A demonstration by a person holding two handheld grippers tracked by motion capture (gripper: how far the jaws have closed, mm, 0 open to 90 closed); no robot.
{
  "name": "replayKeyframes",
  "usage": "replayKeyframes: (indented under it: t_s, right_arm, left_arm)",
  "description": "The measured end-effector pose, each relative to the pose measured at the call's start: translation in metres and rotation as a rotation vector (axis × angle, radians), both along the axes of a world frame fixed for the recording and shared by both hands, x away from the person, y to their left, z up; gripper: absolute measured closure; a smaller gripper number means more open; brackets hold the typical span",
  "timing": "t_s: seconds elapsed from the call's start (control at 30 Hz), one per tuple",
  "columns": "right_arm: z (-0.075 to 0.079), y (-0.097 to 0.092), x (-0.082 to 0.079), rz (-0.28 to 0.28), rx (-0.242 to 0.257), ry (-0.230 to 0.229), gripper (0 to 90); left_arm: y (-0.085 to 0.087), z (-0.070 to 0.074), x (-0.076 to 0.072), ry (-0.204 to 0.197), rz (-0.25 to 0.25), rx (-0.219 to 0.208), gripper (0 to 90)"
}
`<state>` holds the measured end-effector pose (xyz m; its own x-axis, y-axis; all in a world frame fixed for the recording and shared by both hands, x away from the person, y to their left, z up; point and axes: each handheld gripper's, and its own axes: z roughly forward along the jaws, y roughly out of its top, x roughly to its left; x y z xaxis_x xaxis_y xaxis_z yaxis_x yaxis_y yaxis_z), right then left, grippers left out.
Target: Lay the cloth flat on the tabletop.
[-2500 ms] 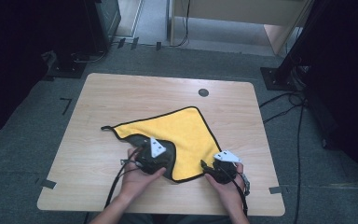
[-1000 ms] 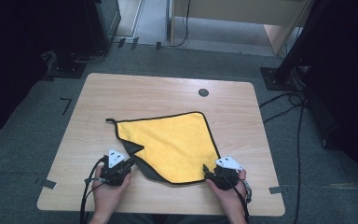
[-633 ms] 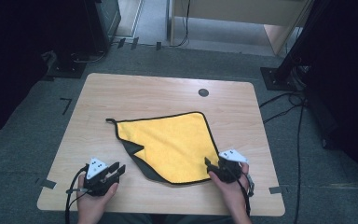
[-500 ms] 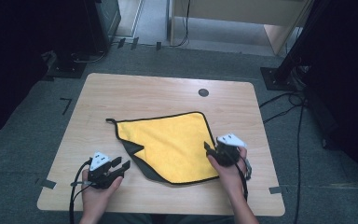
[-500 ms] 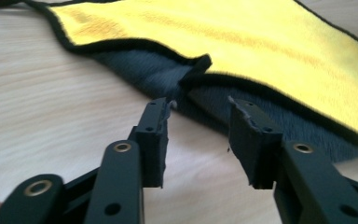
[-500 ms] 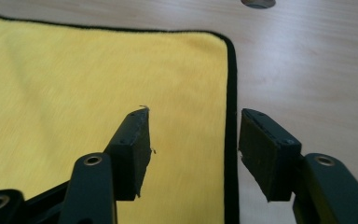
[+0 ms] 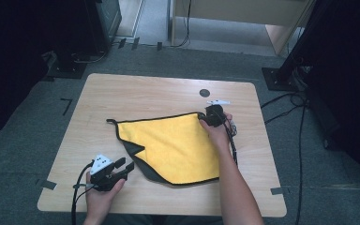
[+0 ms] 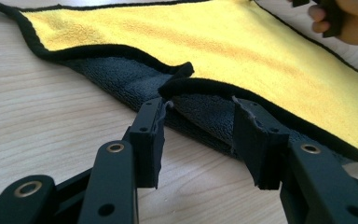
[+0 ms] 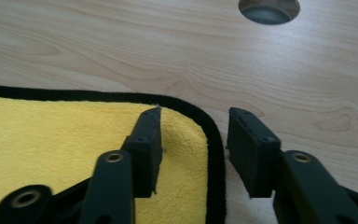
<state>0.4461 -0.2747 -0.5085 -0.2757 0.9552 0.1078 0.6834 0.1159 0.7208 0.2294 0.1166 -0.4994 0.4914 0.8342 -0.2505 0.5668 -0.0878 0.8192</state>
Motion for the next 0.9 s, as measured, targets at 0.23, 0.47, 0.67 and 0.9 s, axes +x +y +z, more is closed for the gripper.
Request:
replayKeyframes:
  t_s: [0.23,0.47,0.67,0.9]
  right_arm:
    - [-0.004,-0.001,-0.006,-0.024,-0.154,-0.032,86.0]
    - [0.003,-0.060,-0.010,-0.172,-0.177,-0.012,60.2]
    - [0.021,-0.081,-0.043,-0.156,-0.045,-0.058,44.4]
    - [0.014,-0.060,-0.101,-0.092,0.049,-0.001,35.0]
  left_arm:
    - [0.013,0.003,0.001,0.002,0.056,-0.020,54.9]
    - [0.011,0.002,0.005,0.012,0.065,-0.018,54.9]
    - [-0.005,0.006,0.019,0.014,0.044,0.009,53.2]
    - [-0.031,0.018,0.049,0.041,0.033,-0.010,47.6]
